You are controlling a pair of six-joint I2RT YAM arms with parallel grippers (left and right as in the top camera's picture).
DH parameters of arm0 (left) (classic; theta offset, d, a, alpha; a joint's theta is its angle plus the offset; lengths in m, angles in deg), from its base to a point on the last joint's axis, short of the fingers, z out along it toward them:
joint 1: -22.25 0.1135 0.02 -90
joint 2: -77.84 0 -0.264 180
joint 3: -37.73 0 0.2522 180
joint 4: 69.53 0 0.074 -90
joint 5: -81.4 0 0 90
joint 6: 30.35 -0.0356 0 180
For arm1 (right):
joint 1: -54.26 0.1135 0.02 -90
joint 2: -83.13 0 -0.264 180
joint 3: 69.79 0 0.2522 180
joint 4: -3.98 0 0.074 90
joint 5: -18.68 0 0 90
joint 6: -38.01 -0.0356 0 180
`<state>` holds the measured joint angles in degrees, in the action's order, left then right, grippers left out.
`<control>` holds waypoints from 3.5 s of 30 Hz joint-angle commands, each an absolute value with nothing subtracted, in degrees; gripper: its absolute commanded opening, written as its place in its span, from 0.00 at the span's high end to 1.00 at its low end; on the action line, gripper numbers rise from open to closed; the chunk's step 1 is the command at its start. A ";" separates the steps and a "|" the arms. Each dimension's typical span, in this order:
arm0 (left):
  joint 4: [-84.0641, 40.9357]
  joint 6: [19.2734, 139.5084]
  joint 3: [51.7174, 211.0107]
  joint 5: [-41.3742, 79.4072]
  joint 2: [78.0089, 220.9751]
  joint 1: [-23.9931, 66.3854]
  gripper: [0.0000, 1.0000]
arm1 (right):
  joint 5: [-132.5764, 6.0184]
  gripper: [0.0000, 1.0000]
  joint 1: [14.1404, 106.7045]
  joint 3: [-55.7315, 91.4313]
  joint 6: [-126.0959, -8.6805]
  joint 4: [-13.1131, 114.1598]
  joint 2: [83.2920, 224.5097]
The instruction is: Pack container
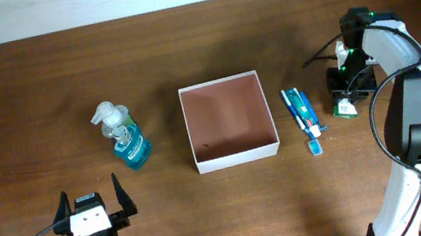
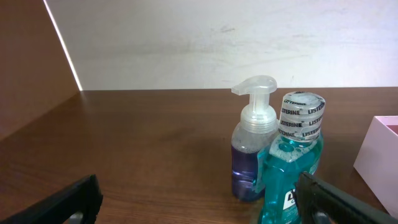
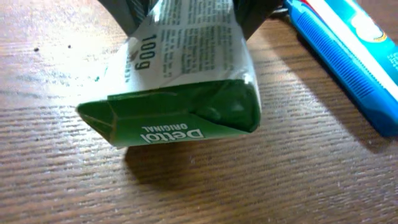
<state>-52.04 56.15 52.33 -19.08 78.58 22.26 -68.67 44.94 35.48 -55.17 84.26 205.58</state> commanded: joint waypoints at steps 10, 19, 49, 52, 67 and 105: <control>-52.11 55.23 52.00 -18.86 78.14 21.97 0.01 | -66.94 0.88 45.24 37.42 -55.48 84.92 206.28; -52.11 55.25 52.00 -18.86 78.14 21.97 0.00 | -65.04 0.96 45.24 37.44 -55.45 85.83 206.08; -52.11 55.25 52.00 -18.86 78.14 21.97 0.01 | -59.03 0.96 56.32 57.55 -55.50 101.07 194.57; -52.11 55.25 52.00 -18.86 78.14 21.97 0.01 | -56.62 0.96 59.73 64.07 -55.54 101.99 194.57; -52.11 55.23 52.00 -18.86 78.14 21.97 0.00 | -60.10 0.95 77.85 69.38 -61.03 100.41 196.10; -52.11 55.23 52.00 -18.86 78.14 21.97 0.00 | -72.47 0.95 81.26 46.80 -69.05 86.03 198.81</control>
